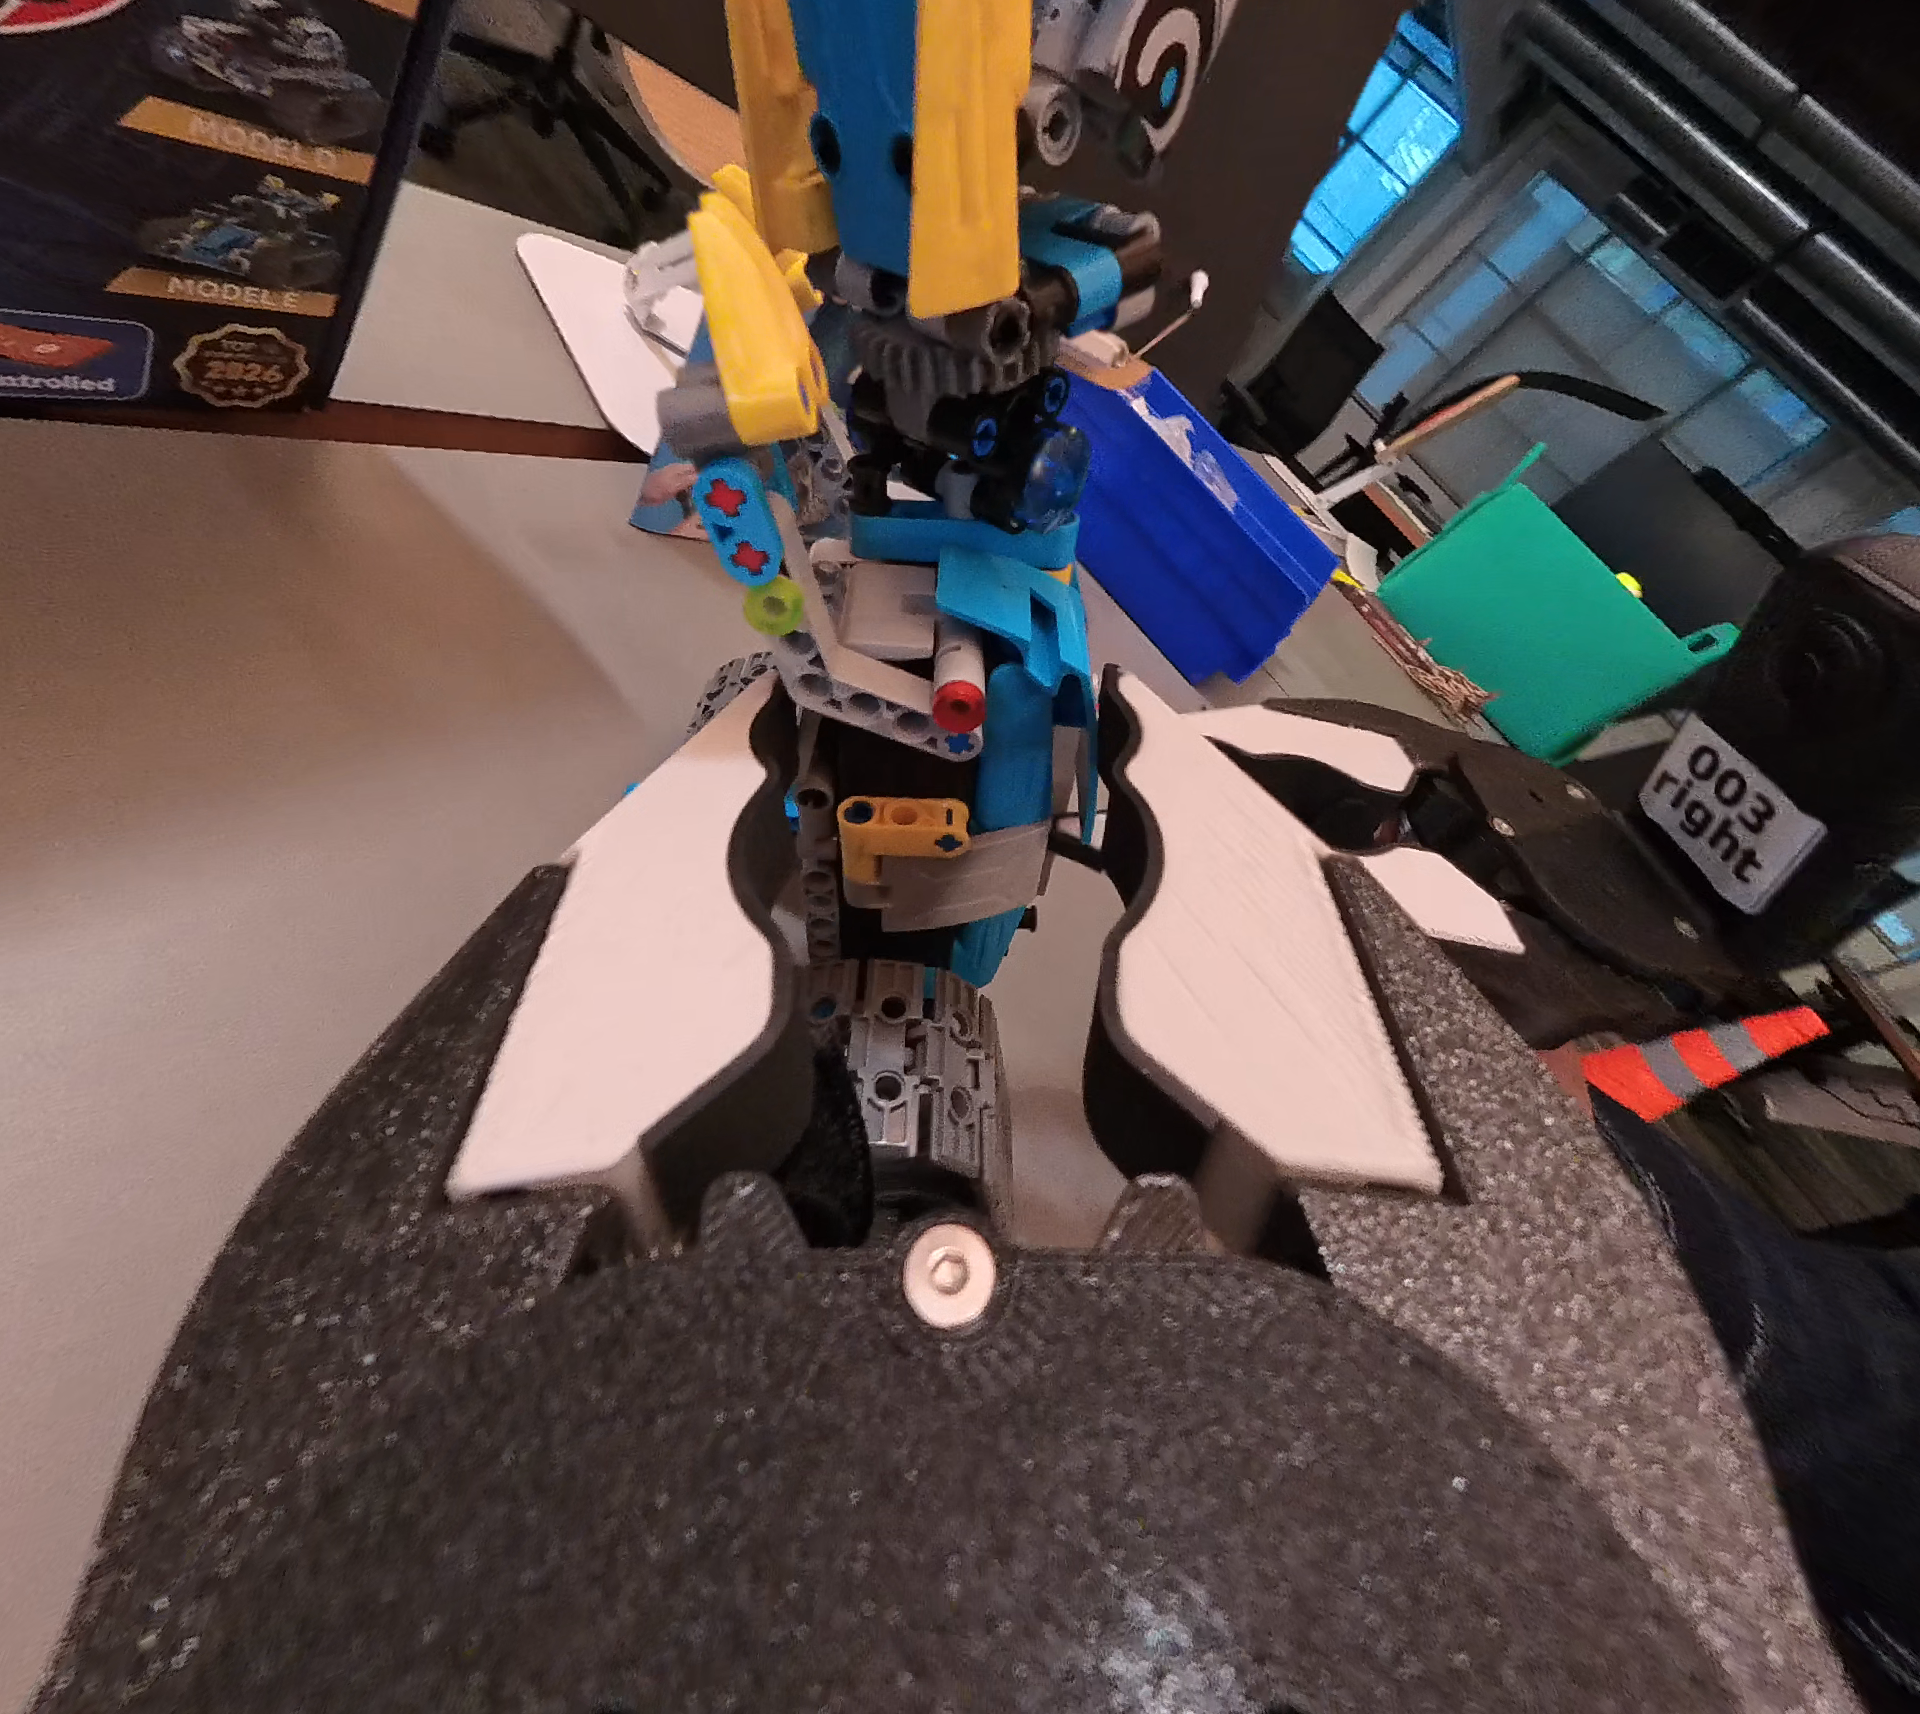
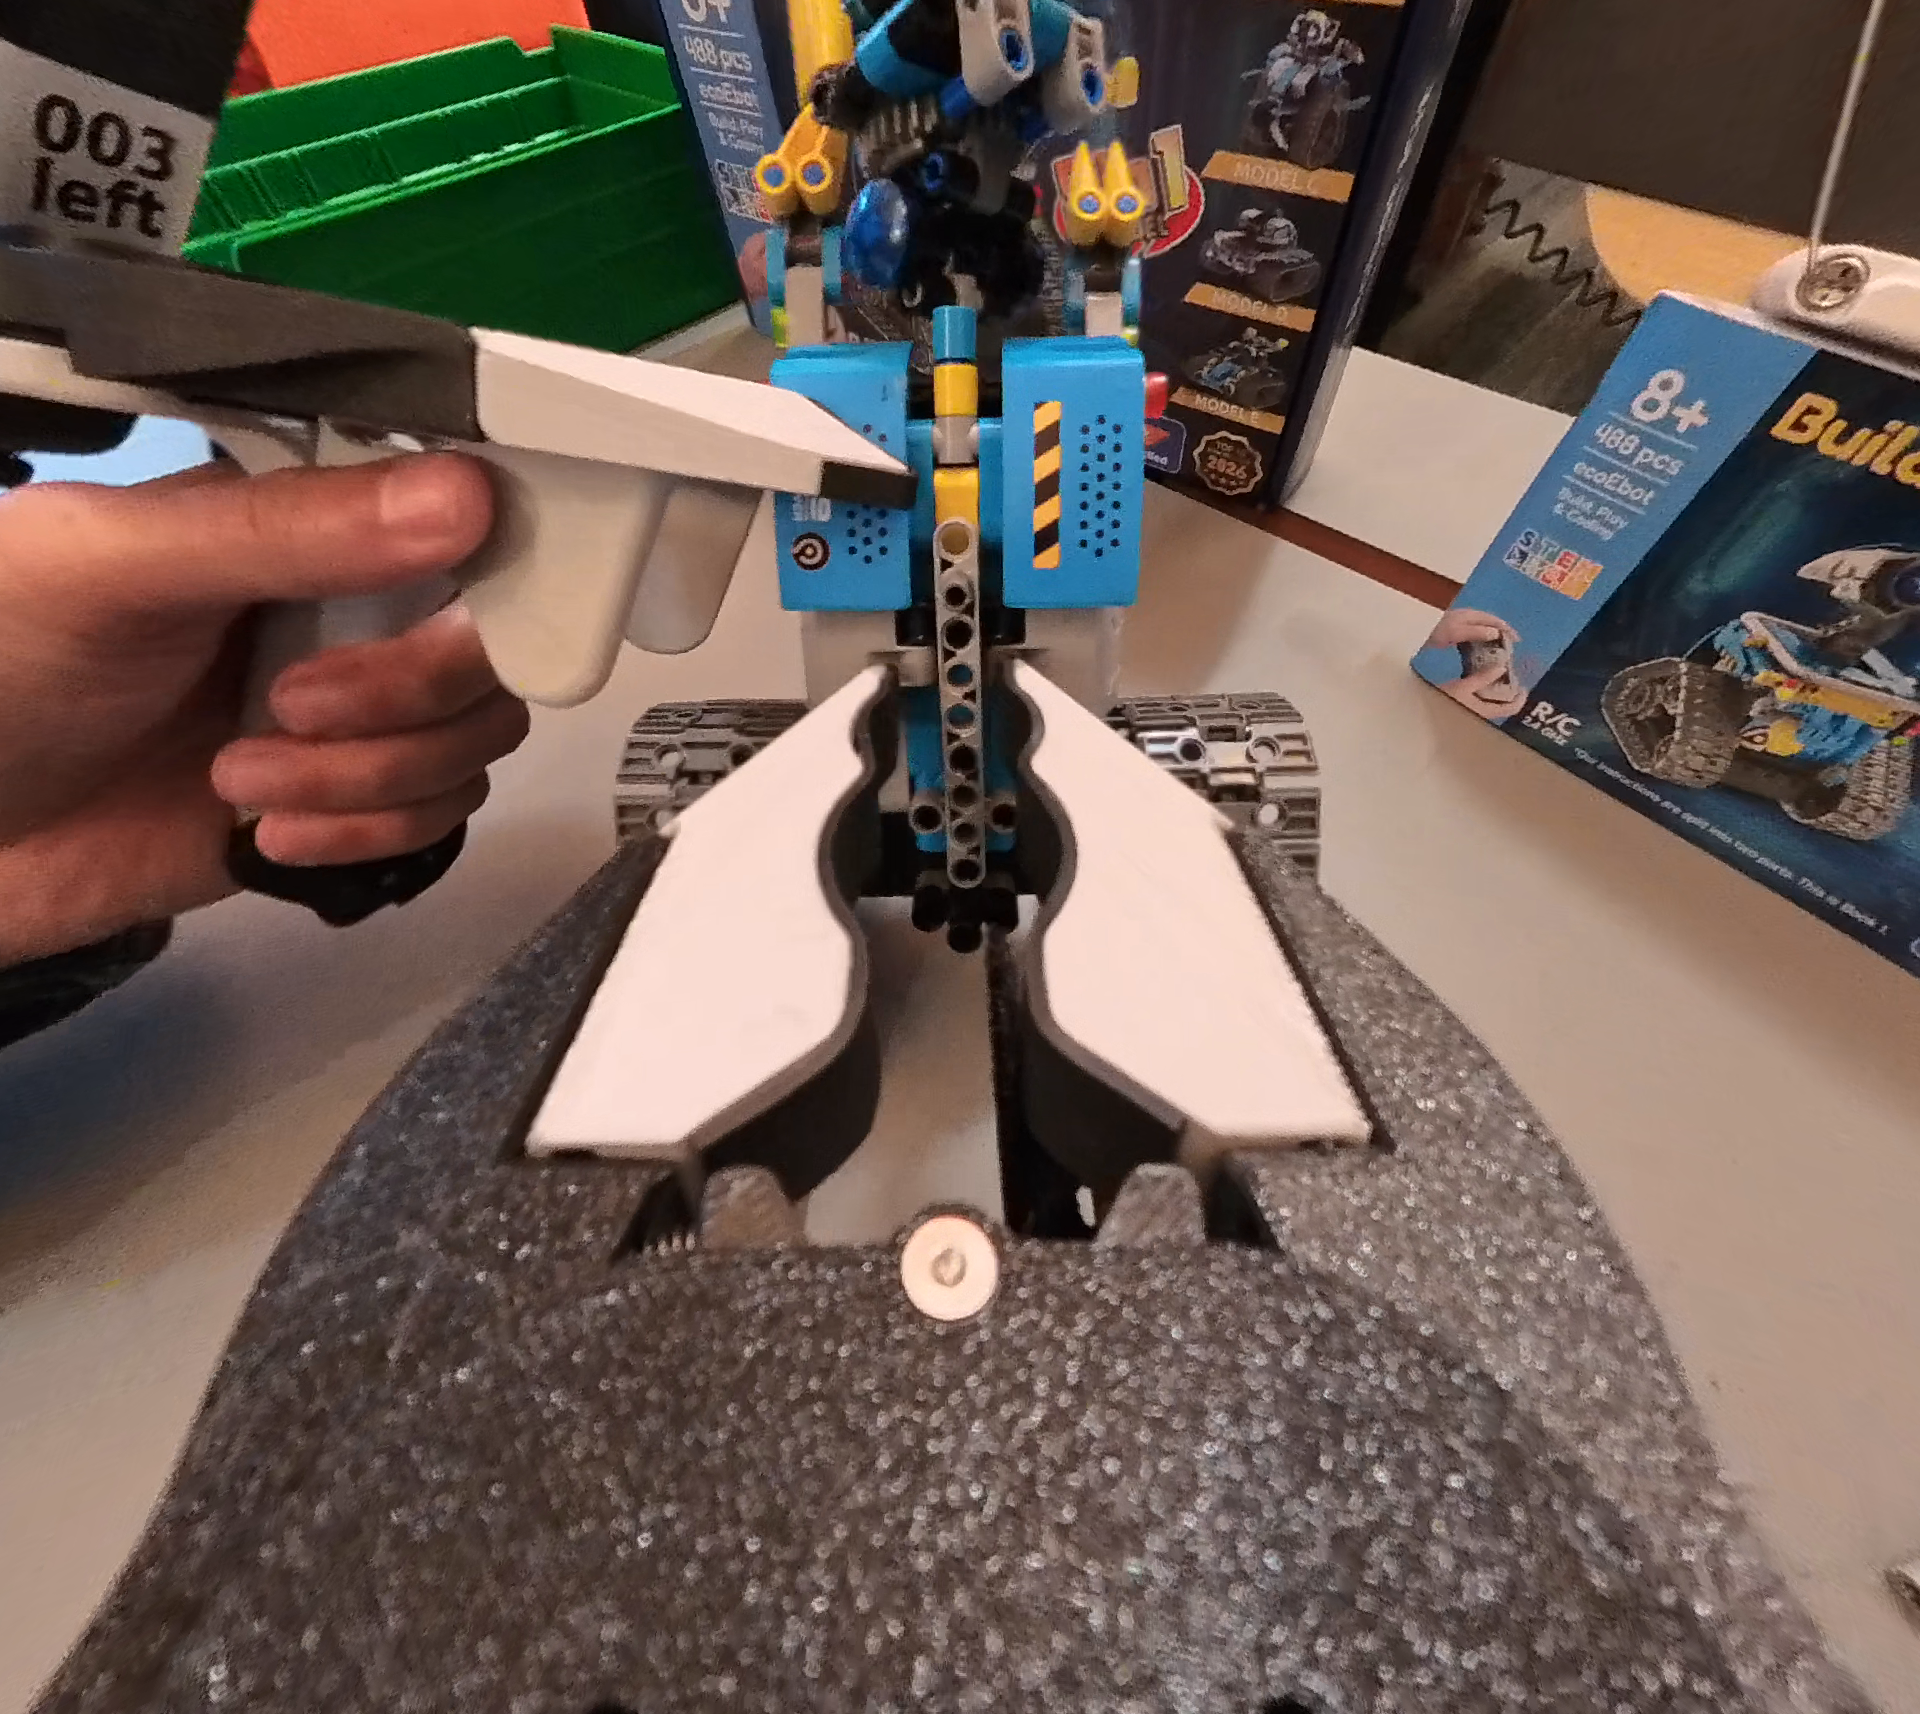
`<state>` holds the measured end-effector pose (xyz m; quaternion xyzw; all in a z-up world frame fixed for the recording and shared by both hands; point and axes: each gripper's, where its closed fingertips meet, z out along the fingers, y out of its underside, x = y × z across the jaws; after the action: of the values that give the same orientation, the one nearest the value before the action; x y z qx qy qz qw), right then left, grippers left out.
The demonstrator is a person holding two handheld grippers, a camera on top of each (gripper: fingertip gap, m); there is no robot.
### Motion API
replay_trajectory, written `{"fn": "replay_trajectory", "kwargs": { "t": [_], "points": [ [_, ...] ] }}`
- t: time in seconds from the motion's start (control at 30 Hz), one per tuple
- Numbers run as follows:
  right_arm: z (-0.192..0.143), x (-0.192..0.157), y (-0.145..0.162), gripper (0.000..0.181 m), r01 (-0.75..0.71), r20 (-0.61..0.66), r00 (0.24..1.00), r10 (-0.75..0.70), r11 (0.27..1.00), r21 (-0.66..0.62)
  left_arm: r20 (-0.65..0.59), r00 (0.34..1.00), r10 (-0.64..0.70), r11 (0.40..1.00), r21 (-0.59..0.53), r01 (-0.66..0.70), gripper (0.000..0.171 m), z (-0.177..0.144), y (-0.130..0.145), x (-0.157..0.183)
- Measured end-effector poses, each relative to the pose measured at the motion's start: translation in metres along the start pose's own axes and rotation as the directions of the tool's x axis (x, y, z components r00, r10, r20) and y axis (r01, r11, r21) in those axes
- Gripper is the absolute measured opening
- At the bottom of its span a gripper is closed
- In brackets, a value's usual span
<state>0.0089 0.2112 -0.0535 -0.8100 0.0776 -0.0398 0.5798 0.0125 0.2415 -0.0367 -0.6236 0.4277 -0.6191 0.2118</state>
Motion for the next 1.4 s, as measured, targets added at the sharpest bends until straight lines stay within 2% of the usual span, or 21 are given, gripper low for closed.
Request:
{"fn": "replay_trajectory", "kwargs": {
  "t": [0.23,0.3,0.37,0.43,0.5,0.63,0.7,0.8,0.9,1.07,1.13,1.3,1.4],
  "points": [
    [-0.010,0.000,0.005,0.009,-0.029,0.075,0.997,0.028,1.000,0.009,0.020,0.999,0.032,0.999,0.019,-0.032,0.057,-0.004,0.006,0.009],
    [-0.019,-0.004,0.002,0.015,0.017,0.115,0.993,-0.020,0.999,0.032,-0.035,0.997,0.073,0.997,-0.023,-0.073,0.056,-0.006,0.010,0.015],
    [-0.037,-0.012,-0.005,0.013,0.036,0.207,0.977,-0.051,0.996,0.076,-0.147,0.984,0.101,0.991,-0.069,-0.112,0.057,-0.009,0.015,0.026],
    [-0.049,-0.015,0.001,0.012,0.058,0.296,0.953,-0.071,0.997,0.051,-0.237,0.968,0.077,0.984,-0.137,-0.112,0.057,-0.015,0.023,0.033],
    [-0.058,-0.013,-0.007,0.019,0.030,0.324,0.944,-0.058,0.995,0.091,-0.257,0.966,0.023,0.987,-0.150,-0.063,0.057,-0.017,0.025,0.032],
    [-0.065,-0.005,-0.018,0.021,-0.051,0.339,0.941,0.007,0.991,0.121,-0.318,0.948,0.018,0.986,-0.150,-0.069,0.057,-0.018,0.027,0.036],
    [-0.062,-0.007,-0.014,0.034,-0.085,0.369,0.928,0.045,0.992,0.095,-0.368,0.930,-0.006,0.985,-0.161,-0.057,0.057,-0.021,0.029,0.040],
    [-0.058,-0.009,-0.010,0.039,-0.023,0.339,0.941,-0.014,0.994,0.106,-0.410,0.912,-0.003,0.982,-0.174,-0.075,0.057,-0.023,0.033,0.046],
    [-0.057,-0.011,-0.008,0.036,0.027,0.318,0.946,-0.061,0.993,0.111,-0.439,0.898,-0.015,0.980,-0.184,-0.073,0.058,-0.025,0.036,0.049],
    [-0.068,-0.023,-0.014,0.035,-0.054,0.468,0.883,-0.011,0.991,0.123,-0.535,0.844,-0.045,0.972,-0.219,-0.087,0.057,-0.036,0.043,0.057],
    [-0.074,-0.025,-0.009,0.028,-0.076,0.537,0.843,0.025,0.995,0.072,-0.539,0.841,-0.050,0.972,-0.221,-0.084,0.057,-0.037,0.043,0.058],
    [-0.078,-0.013,-0.014,0.019,-0.087,0.533,0.846,0.002,0.987,0.133,-0.560,0.826,-0.065,0.971,-0.226,-0.076,0.058,-0.039,0.044,0.060],
    [-0.076,-0.020,-0.009,0.019,-0.090,0.575,0.818,0.009,0.990,0.112,-0.580,0.812,-0.073,0.968,-0.236,-0.081,0.058,-0.040,0.047,0.063]
  ]
}}
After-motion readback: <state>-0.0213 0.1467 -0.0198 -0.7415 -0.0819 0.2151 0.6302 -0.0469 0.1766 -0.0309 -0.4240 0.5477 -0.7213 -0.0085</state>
